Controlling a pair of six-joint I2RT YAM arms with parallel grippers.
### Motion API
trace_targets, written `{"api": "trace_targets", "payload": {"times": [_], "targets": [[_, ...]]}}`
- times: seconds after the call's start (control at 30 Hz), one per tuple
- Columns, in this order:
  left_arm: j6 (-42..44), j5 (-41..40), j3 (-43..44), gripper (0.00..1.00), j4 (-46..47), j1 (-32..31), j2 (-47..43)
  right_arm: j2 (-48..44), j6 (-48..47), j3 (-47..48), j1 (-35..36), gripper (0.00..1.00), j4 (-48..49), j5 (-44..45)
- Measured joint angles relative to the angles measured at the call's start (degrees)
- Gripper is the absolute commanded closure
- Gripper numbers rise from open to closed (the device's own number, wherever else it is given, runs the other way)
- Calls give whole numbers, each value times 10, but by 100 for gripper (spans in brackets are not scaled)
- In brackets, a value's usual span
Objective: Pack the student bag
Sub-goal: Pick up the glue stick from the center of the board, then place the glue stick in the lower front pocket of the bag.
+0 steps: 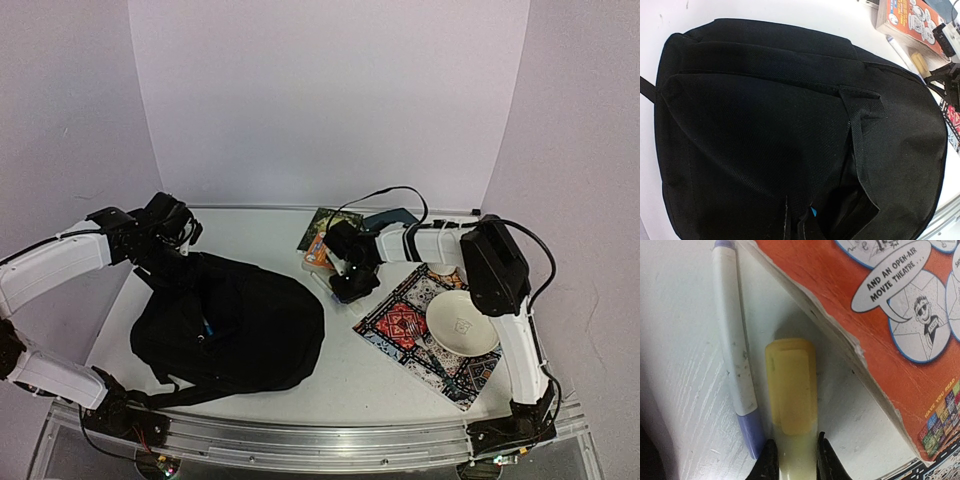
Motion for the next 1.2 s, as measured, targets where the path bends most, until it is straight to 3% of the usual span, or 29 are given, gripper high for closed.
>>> {"api": "trace_targets", "payload": {"times": [0.3, 0.6, 0.83, 1.2], "targets": [[-2, 24, 2, 100, 4, 1, 3, -56, 13, -57, 0, 100, -12, -11], [-16, 65, 3, 100, 26, 1, 20, -199, 68, -119, 1, 100, 19, -59], [-18, 86, 3, 100, 40, 1, 24, -257, 151, -172, 39, 100, 113, -149], [-39, 124, -3, 100, 73, 1, 25, -207, 290, -152, 135, 100, 295, -272]]}}
